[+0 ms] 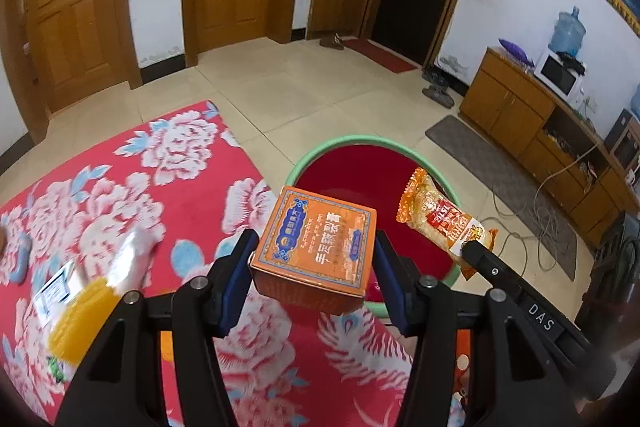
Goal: Collect trash
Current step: 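Carry the box and chip bag over the bucket and release both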
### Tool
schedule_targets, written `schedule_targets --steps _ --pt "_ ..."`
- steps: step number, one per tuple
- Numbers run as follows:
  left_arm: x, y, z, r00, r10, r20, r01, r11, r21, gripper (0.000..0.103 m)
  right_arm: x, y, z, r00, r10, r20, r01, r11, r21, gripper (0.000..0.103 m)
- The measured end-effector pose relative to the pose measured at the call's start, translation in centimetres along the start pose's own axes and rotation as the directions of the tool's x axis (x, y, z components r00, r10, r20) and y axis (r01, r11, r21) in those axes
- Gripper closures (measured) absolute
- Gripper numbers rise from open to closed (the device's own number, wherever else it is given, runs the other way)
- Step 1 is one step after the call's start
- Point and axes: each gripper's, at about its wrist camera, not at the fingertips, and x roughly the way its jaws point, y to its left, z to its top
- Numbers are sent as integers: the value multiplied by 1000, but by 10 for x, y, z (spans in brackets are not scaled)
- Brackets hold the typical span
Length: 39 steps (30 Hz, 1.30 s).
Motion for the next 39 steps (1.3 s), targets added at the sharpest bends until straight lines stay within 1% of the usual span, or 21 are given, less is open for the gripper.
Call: schedule_targets --steps 2,3,7,11,20,22,24,26,29,30,33,38,39 --pt "10 -2 2 1000 4 -9 -4 1000 8 46 9 -6 2 1000 -24 -7 24 1000 17 74" --pt "18 -3 3 1000 3 -18 -3 1000 9 46 14 -9 4 999 -41 -10 41 999 24 72" --pt "38 -5 4 999 0 -45 0 1000 16 46 26 -14 8 997 -81 -9 81 996 41 72" --pt "49 -10 5 998 0 -55 2 999 37 46 28 -21 11 997 -83 1 83 996 42 71" --pt "71 -28 10 997 -2 -77 9 995 97 46 15 -32 18 995 -88 46 84 993 86 63" --pt "71 -32 12 998 3 -70 5 993 115 44 13 -33 18 995 -87 53 82 992 94 61" --pt "69 -34 13 998 9 -61 -1 992 127 35 11 -35 19 994 -89 59 83 992 99 52" --pt "66 -35 15 999 16 -49 -10 992 128 30 9 -35 20 994 -88 62 81 991 106 50" --pt "61 -33 16 999 20 -42 -15 993 113 30 6 -36 20 995 -77 64 69 991 115 43" --pt "60 -32 17 999 21 -42 -17 994 109 30 5 -36 20 995 -75 63 68 991 116 42" --pt "52 -30 16 999 20 -40 -16 995 99 30 3 -33 19 997 -61 56 55 992 112 42" --pt "34 -25 17 1000 23 -12 -22 996 84 30 -5 -25 17 998 -37 51 32 995 91 42" --pt "29 -24 17 1000 29 -9 -28 997 77 30 -6 -23 17 998 -34 53 30 996 85 40"
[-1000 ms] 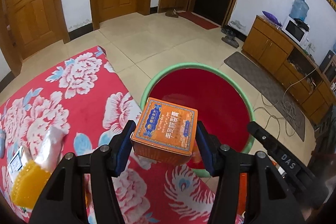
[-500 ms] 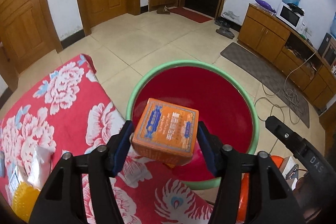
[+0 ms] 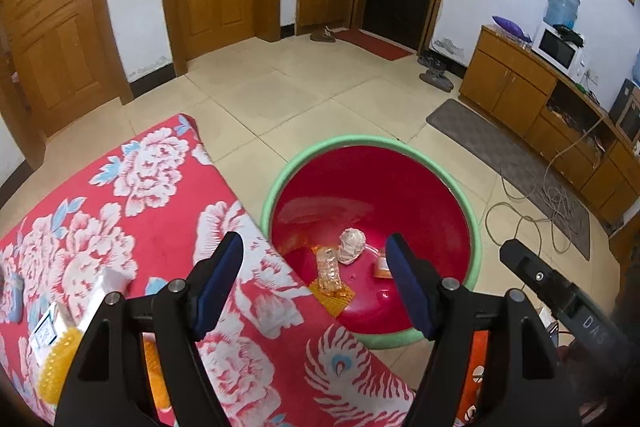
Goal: Collect trash
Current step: 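Carry the box and chip bag over the bucket and release both, then return to the table and grasp the crumpled tissue with the left gripper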
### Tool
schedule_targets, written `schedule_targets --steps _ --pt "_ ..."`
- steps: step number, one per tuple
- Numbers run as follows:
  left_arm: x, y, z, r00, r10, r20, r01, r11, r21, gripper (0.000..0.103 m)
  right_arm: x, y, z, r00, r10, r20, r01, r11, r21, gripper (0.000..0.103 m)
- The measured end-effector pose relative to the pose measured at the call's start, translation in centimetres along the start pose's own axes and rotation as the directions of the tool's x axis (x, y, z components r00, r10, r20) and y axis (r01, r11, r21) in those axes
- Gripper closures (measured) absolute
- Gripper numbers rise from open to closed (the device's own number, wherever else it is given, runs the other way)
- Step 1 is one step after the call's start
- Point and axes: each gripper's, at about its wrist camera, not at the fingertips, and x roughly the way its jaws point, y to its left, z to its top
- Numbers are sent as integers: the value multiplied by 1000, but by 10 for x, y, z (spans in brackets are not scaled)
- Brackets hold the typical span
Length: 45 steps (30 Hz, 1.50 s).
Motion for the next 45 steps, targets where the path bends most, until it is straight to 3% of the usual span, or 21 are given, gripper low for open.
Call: schedule_targets --steps 15,20,29,35,45 --pt "-76 24 -27 997 45 61 -40 997 -72 30 -33 45 -25 995 90 -43 -95 988 -122 33" --pt "-100 33 -48 996 52 71 -44 993 -105 30 -43 55 -39 993 87 -85 -99 983 -154 33" --pt "-145 68 -92 989 126 76 -107 971 -215 30 -68 74 -66 982 102 -161 -139 960 -244 33" --pt "-163 88 -130 981 187 48 -168 950 -264 30 -84 91 -91 975 131 -178 -184 929 -322 32" --pt "-159 106 -184 978 203 -41 -205 924 -322 30 -96 110 -114 960 152 -236 -232 904 -359 32"
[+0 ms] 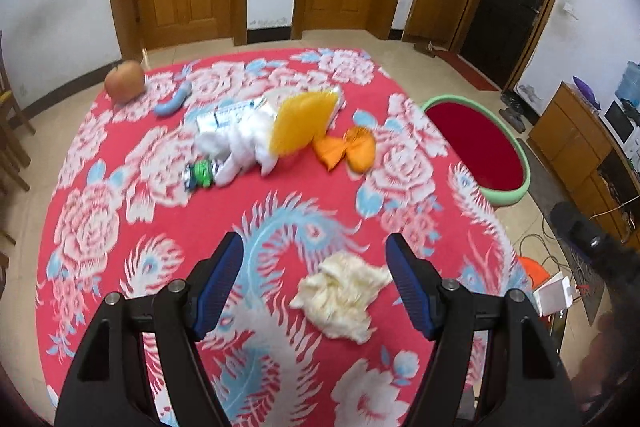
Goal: Collect trash
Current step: 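Return to the table and grasp the crumpled tissue with the left gripper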
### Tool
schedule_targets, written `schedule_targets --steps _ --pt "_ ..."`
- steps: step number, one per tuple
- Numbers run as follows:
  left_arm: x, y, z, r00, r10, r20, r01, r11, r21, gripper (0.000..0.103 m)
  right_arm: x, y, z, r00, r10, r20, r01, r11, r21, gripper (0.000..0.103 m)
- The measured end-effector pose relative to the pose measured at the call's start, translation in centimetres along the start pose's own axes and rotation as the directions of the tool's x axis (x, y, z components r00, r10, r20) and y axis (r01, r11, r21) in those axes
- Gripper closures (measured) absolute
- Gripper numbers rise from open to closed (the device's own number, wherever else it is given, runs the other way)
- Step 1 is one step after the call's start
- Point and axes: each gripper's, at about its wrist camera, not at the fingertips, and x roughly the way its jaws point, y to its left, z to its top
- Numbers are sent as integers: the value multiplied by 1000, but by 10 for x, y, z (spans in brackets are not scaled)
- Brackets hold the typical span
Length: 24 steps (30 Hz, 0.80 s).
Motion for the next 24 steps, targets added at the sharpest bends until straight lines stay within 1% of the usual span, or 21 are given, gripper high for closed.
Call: schedule_targets --steps 11,15,19,22,24 --pt "26 0 -27 997 -2 -77 3 1000 15 30 2 10 -4 1000 4 -13 -4 1000 -17 32" --pt "33 2 -30 997 -8 -83 8 1000 0 30 4 12 -6 1000 4 -20 -4 1000 -17 32" --pt "37 -2 -33 996 -22 -90 23 1000 15 32 7 10 -6 1000 0 -27 0 1000 -11 32" --pt "40 -5 -37 995 -38 -97 41 999 34 42 10 8 -7 999 0 -34 0 1000 -8 32" --pt "41 -5 -39 993 -63 -100 67 997 33 55 13 7 -8 999 -1 -39 1 1000 -6 32"
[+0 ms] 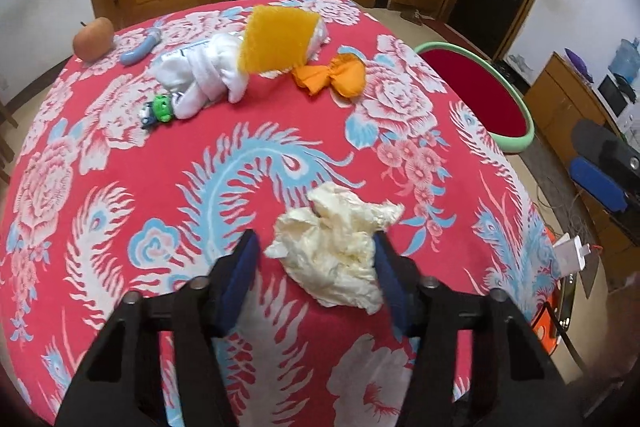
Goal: Collect trash
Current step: 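Return to the table and grasp the crumpled tissue with the left gripper, then grasp the orange bow with the right gripper while the left holds the tissue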
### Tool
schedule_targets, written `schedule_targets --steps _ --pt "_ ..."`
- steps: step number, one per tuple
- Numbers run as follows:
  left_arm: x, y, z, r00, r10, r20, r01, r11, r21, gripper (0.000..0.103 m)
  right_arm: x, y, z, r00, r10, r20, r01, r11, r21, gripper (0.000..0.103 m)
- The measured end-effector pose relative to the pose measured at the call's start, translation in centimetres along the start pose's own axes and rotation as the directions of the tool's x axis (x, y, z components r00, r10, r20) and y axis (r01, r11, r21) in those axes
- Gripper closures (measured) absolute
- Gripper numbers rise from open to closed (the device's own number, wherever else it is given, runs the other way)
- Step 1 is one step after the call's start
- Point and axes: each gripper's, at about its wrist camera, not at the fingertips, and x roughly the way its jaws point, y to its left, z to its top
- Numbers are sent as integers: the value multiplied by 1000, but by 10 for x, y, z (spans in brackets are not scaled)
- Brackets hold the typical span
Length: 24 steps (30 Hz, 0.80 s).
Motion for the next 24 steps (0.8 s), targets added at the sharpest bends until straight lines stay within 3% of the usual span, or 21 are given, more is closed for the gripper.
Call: schedule_targets --steps 3,9,14,24 --pt "0 1 -1 999 -31 6 31 999 -6 71 5 -1 -2 1000 0 -10 0 1000 1 32" --pt "-10 16 4 998 -33 46 35 998 -47 73 14 1 -5 999 -20 -31 20 1000 -7 32" --pt "-22 44 16 995 35 97 -25 994 -104 73 25 3 -6 998 -22 -53 21 1000 -14 32" --pt "-34 102 38 968 196 159 -160 963 -216 73 50 10 -6 996 -29 -89 27 999 -20 32"
